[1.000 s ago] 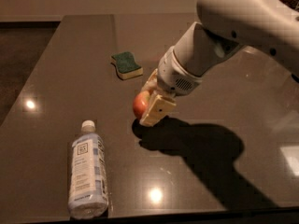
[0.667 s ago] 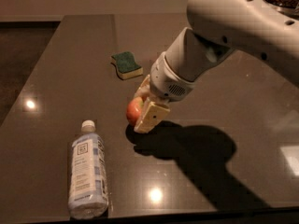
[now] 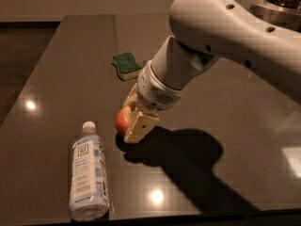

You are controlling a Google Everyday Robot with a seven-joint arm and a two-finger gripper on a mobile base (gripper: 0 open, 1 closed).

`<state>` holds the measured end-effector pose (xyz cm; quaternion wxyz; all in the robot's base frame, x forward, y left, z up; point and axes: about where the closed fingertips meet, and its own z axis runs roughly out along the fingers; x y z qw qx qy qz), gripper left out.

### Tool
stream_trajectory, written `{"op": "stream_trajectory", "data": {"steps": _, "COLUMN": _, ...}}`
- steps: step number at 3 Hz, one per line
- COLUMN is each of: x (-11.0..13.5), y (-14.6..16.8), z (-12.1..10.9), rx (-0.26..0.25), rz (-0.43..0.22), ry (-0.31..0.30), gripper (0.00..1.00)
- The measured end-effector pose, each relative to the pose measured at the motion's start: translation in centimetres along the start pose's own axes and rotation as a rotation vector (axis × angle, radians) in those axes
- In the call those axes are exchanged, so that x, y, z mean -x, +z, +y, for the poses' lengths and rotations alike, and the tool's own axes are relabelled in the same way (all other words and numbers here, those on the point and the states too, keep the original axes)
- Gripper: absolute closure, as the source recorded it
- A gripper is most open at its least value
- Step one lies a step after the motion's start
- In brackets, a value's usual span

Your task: Move apple near blue plastic bottle

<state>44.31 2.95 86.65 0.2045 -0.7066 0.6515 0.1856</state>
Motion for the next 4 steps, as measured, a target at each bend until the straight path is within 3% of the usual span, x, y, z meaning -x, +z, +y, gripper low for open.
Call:
{"op": "stream_trajectory", "data": {"steps": 1, "x": 0.64, "y": 1.09, "z": 0.61, "rx": 0.025, "rz": 0.0, "ry": -0.009, "gripper": 0.54}}
{"op": "stream_trajectory", "data": {"steps": 3, "x": 0.97, "y": 1.51, "z": 0.97, "rx": 0.036, "rz": 0.001, "ry": -0.018, "gripper": 0.08}}
{"op": "stream_trajectory", "data": {"steps": 4, "x": 1.05, "y": 1.5, "z": 1.04, "rx": 0.036, "rz": 0.002, "ry": -0.02, "gripper": 0.0}}
